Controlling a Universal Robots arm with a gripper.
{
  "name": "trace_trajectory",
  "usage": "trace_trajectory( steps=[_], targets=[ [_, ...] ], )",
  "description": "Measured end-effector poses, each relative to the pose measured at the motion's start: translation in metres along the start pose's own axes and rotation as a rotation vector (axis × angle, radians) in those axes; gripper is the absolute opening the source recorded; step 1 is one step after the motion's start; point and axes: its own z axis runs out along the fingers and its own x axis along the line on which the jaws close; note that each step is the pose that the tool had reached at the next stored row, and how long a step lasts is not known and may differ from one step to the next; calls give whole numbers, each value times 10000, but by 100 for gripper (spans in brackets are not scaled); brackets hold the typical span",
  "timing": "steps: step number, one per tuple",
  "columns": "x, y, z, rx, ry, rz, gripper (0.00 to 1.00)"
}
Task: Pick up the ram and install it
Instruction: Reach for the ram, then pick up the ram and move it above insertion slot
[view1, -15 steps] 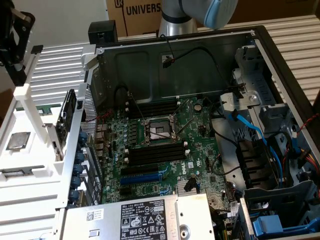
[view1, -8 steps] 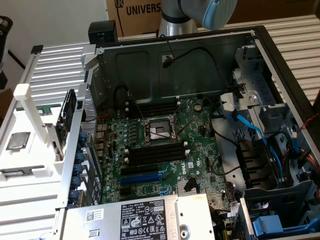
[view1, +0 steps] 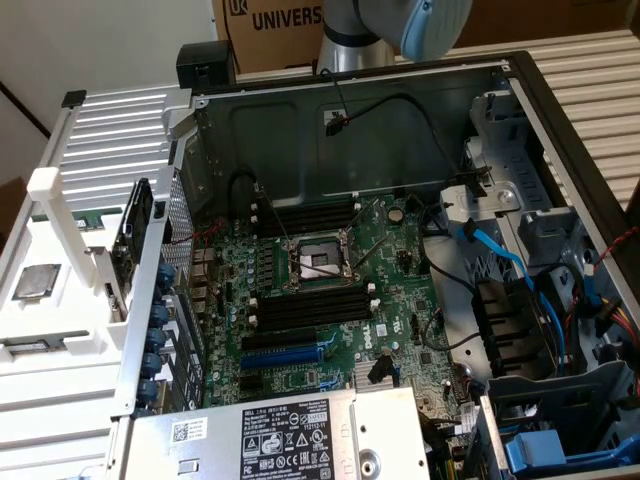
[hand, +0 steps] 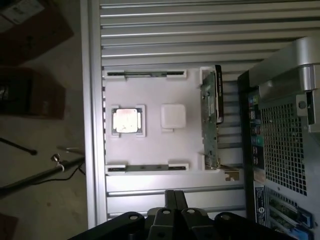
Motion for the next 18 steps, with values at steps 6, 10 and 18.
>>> trace_trajectory(
  steps=[6,10,18],
  targets=[
    [222,111,17,41,-3,-14,10],
    [251,128,18,52,-2,-23,10],
    [251,128,19,52,-3,-24,10]
  ],
)
